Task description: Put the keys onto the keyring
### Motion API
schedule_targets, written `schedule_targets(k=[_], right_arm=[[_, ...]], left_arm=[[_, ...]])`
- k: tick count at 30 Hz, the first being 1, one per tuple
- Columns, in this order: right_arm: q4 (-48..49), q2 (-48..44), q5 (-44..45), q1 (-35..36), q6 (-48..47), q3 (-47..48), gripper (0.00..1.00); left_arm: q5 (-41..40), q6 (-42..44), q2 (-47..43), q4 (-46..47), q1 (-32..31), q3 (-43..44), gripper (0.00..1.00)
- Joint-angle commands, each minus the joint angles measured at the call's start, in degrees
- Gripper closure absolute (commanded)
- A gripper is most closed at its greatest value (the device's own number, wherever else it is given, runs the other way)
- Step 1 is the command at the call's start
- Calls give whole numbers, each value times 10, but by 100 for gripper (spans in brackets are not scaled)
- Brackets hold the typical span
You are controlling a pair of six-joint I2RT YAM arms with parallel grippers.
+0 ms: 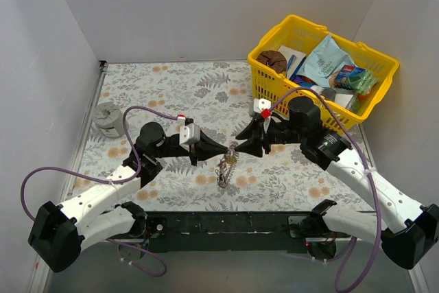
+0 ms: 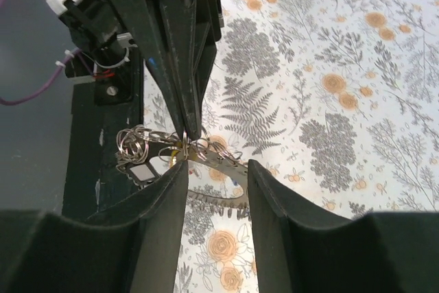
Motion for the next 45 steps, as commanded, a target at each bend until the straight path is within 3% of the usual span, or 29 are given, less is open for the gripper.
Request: schedule_targets(k=[1,13,17,32,36,39,40,41,45], right_arm=[[73,-27,-104,-27,35,-18,52],[99,-38,-152,-28,60,-27,50],[148,-30,-167,-28,96,-43,50],[249,-2,-140,4,168,-58,50],[245,10,-138,14,170,-50,56],[242,13,-129,17,168,-47,69],[231,14,-125,17,164,-45,79],[225,14,-119,17,161,-44,84],[224,10,-116,17,158,-53,94]], left_arm=[[-30,-69,-33,182,-2,-27,100],[-126,-147,-57,396,-2,-113,100],[-137,-172,-48,441,-2,-124,100],[-119,-172,-26,448,-2,-115,100],[-117,-171,-26,446,-2,-113,100],[-118,-170,-26,449,-2,-114,100],[-117,-169,-27,450,-2,-115,100],[-119,-170,-29,448,-2,-115,100],[-120,-164,-33,439,-2,-114,100]])
